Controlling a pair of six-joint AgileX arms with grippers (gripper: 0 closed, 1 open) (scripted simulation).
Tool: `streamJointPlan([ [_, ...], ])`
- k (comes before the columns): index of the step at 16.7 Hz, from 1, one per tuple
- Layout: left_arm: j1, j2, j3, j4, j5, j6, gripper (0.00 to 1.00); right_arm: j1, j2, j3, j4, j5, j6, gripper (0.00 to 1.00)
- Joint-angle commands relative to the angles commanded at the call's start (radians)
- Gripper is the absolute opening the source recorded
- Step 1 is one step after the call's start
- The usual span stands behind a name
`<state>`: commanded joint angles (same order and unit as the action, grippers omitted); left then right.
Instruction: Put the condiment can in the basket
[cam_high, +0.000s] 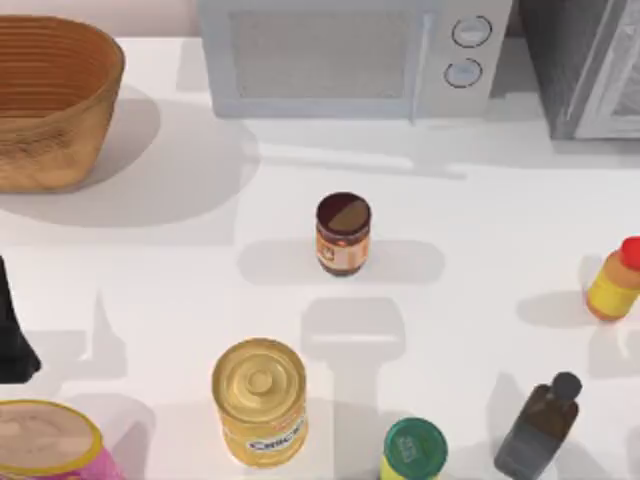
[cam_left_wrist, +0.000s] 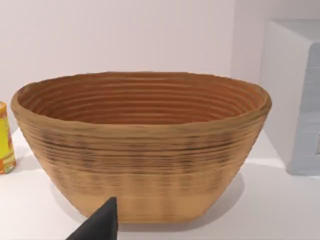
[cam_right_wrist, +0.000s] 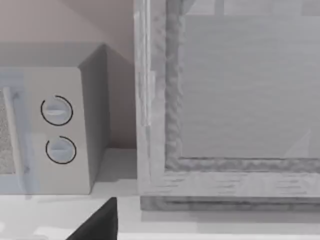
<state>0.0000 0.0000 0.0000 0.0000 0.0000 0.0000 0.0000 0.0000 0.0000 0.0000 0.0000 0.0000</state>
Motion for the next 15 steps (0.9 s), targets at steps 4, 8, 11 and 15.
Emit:
streamJointPlan([
  [4, -0.003, 0.029, 0.011, 0.017, 0.014, 0.000, 1.00, 0.000, 0.000, 0.000, 0.000, 0.000, 0.000, 1.00],
  [8, -0.018, 0.203, 0.077, 0.121, 0.099, 0.002, 1.00, 0.000, 0.000, 0.000, 0.000, 0.000, 0.000, 1.00],
  [11, -0.035, 0.415, 0.158, 0.249, 0.203, 0.005, 1.00, 0.000, 0.000, 0.000, 0.000, 0.000, 0.000, 1.00],
  [15, -0.063, 0.776, 0.299, 0.466, 0.382, 0.010, 1.00, 0.000, 0.000, 0.000, 0.000, 0.000, 0.000, 1.00],
])
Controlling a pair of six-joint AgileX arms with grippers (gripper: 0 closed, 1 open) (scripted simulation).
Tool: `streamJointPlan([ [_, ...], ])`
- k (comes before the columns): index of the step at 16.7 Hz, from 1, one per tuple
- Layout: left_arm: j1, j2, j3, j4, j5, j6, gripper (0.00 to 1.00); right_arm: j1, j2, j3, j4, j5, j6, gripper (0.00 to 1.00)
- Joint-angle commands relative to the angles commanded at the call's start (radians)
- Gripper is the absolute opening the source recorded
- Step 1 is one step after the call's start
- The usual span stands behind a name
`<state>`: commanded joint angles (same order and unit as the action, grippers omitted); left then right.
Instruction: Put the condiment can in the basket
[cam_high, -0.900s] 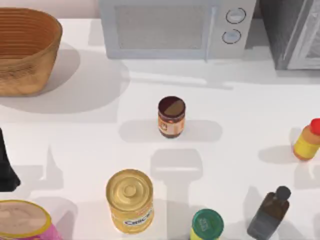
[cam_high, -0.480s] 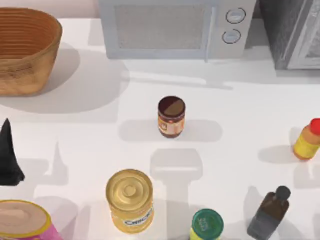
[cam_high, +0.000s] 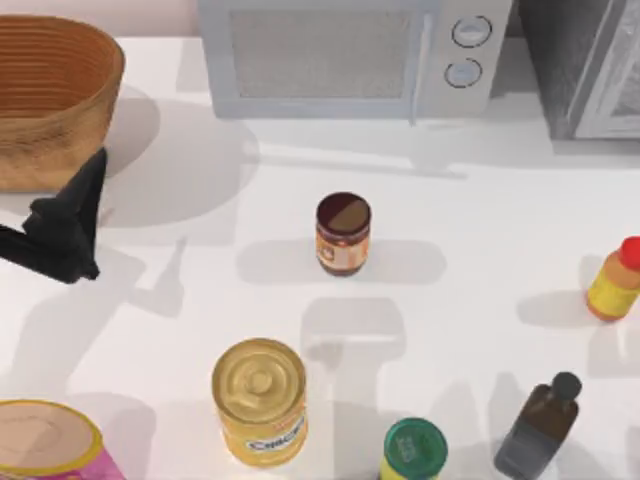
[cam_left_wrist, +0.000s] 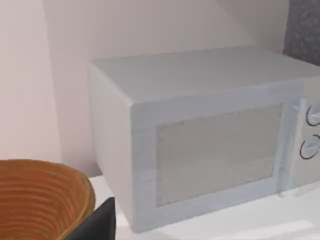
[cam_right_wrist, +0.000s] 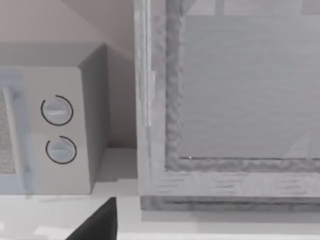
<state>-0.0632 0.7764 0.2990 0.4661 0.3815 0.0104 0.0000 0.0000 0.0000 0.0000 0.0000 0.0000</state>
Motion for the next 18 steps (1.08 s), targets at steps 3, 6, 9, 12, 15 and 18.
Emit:
streamJointPlan([
  [3, -0.024, 0.304, 0.119, 0.184, 0.151, 0.004, 1.00, 0.000, 0.000, 0.000, 0.000, 0.000, 0.000, 1.00],
  [6, -0.050, 0.619, 0.242, 0.374, 0.308, 0.007, 1.00, 0.000, 0.000, 0.000, 0.000, 0.000, 0.000, 1.00],
  [9, -0.076, 0.926, 0.362, 0.559, 0.462, 0.010, 1.00, 0.000, 0.000, 0.000, 0.000, 0.000, 0.000, 1.00],
  [12, -0.101, 1.209, 0.473, 0.728, 0.604, 0.013, 1.00, 0.000, 0.000, 0.000, 0.000, 0.000, 0.000, 1.00],
  [15, -0.122, 1.451, 0.567, 0.872, 0.727, 0.015, 1.00, 0.000, 0.000, 0.000, 0.000, 0.000, 0.000, 1.00],
  [18, -0.139, 1.632, 0.638, 0.980, 0.819, 0.017, 1.00, 0.000, 0.000, 0.000, 0.000, 0.000, 0.000, 1.00],
])
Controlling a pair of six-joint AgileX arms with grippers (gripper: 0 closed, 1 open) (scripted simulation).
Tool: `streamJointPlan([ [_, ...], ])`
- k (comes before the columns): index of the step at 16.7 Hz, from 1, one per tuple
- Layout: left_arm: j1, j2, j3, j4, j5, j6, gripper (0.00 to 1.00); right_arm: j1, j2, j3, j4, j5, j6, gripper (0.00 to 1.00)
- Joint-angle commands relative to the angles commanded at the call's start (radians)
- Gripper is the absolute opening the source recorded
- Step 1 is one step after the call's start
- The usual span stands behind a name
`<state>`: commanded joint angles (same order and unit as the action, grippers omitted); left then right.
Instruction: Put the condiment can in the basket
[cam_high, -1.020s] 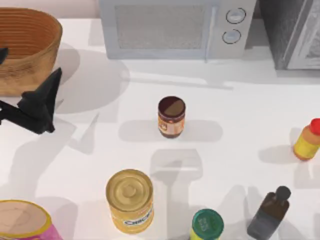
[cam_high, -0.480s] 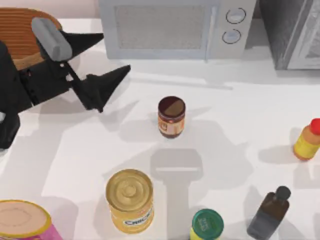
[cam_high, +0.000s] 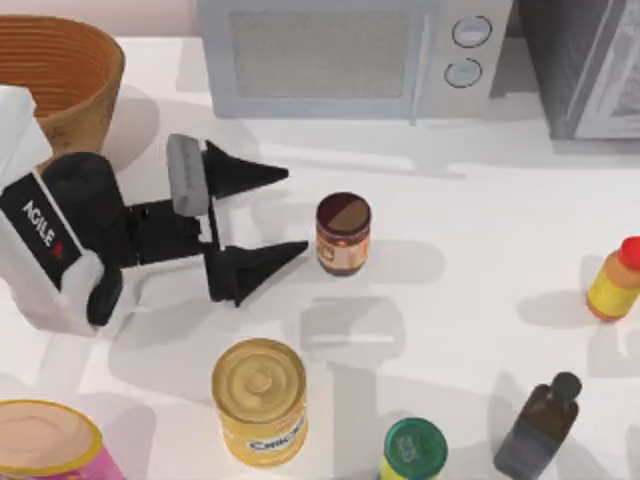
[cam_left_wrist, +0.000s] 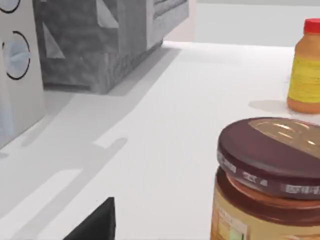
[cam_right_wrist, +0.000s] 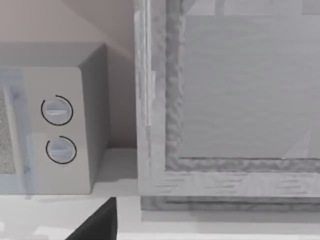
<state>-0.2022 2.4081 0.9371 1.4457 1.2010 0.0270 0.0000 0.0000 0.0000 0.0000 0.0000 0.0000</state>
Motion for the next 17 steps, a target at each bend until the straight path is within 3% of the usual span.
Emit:
streamJointPlan([
  [4, -0.011, 0.118, 0.047, 0.070, 0.061, 0.001, 1.00, 0.000, 0.000, 0.000, 0.000, 0.000, 0.000, 1.00],
  [10, -0.009, 0.120, 0.046, 0.068, 0.060, 0.001, 1.00, 0.000, 0.000, 0.000, 0.000, 0.000, 0.000, 1.00],
  [17, -0.143, 0.140, 0.147, 0.003, -0.068, -0.009, 1.00, 0.000, 0.000, 0.000, 0.000, 0.000, 0.000, 1.00],
])
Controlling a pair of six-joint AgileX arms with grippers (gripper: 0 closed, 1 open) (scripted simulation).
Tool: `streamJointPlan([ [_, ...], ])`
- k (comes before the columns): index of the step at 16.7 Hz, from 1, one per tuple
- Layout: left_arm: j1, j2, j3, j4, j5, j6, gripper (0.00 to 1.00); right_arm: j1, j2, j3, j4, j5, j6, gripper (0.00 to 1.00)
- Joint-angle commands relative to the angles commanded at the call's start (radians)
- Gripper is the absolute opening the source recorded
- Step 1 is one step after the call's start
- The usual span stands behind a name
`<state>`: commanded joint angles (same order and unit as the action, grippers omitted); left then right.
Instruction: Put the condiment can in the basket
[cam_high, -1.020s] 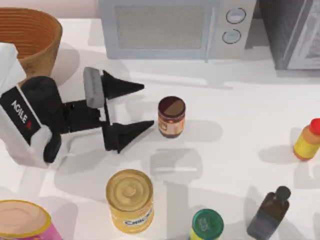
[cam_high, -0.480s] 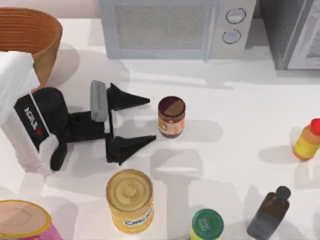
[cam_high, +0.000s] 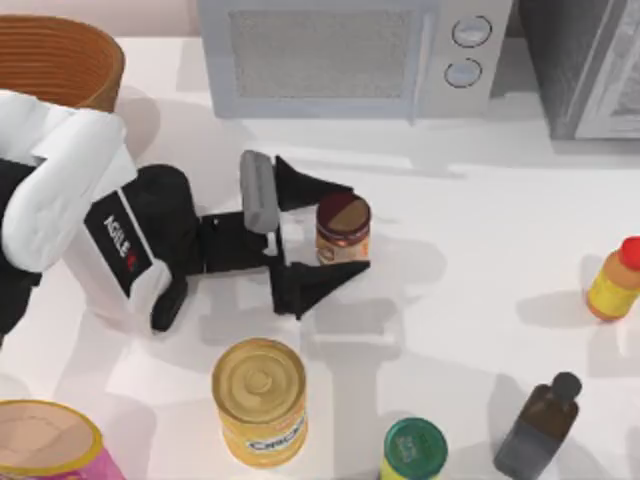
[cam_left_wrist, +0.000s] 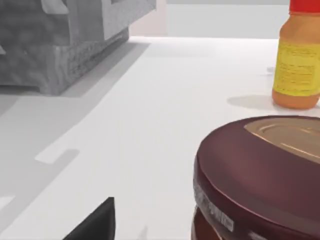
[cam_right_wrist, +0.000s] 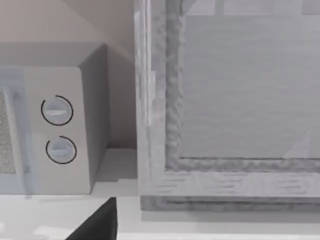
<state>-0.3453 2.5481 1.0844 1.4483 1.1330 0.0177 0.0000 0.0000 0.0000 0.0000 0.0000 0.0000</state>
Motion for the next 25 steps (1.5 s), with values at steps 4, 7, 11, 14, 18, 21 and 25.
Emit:
streamJointPlan([
  [4, -0.034, 0.018, 0.031, -0.013, -0.035, 0.001, 1.00, 0.000, 0.000, 0.000, 0.000, 0.000, 0.000, 1.00],
  [7, -0.034, 0.018, 0.031, -0.013, -0.035, 0.001, 0.92, 0.000, 0.000, 0.000, 0.000, 0.000, 0.000, 1.00],
  [11, -0.034, 0.018, 0.031, -0.013, -0.035, 0.001, 0.62, 0.000, 0.000, 0.000, 0.000, 0.000, 0.000, 1.00],
  [14, -0.034, 0.018, 0.031, -0.013, -0.035, 0.001, 0.40, 0.000, 0.000, 0.000, 0.000, 0.000, 0.000, 1.00],
  [18, -0.034, 0.018, 0.031, -0.013, -0.035, 0.001, 0.10, 0.000, 0.000, 0.000, 0.000, 0.000, 0.000, 1.00],
  [21, -0.034, 0.018, 0.031, -0.013, -0.035, 0.001, 0.00, 0.000, 0.000, 0.000, 0.000, 0.000, 0.000, 1.00],
  [25, -0.034, 0.018, 0.031, -0.013, -0.035, 0.001, 0.00, 0.000, 0.000, 0.000, 0.000, 0.000, 0.000, 1.00],
])
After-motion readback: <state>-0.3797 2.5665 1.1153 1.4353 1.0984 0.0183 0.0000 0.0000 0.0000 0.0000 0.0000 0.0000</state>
